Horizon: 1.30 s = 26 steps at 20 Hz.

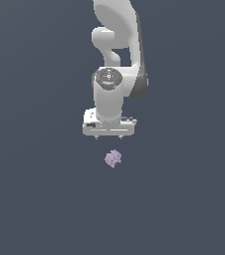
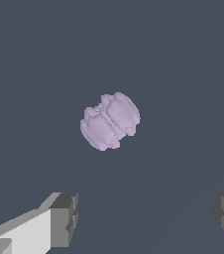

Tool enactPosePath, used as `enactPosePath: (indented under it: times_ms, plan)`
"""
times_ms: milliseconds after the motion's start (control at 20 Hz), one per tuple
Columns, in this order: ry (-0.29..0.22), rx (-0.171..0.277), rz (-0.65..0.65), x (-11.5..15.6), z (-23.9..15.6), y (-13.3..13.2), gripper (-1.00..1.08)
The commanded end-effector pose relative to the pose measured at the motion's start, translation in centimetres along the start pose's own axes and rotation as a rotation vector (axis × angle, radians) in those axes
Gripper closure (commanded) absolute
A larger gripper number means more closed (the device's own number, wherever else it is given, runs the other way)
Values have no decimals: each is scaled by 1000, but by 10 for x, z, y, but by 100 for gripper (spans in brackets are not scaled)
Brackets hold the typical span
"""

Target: Pick up the object and move it to a goal position.

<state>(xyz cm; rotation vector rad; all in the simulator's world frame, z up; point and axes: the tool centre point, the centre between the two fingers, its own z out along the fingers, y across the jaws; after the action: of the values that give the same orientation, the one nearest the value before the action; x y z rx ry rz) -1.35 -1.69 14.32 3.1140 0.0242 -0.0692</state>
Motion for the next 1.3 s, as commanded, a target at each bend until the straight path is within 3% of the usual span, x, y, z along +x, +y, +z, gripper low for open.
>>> enactPosePath:
  times_ms: [0, 400, 650, 1250]
  plan:
    - [0, 0, 0, 0, 0, 0, -92]
    - [44, 18, -52, 14, -15, -26, -92]
    - [44, 18, -48, 14, -15, -27, -92]
    - [42, 27, 107, 21, -6, -26, -92]
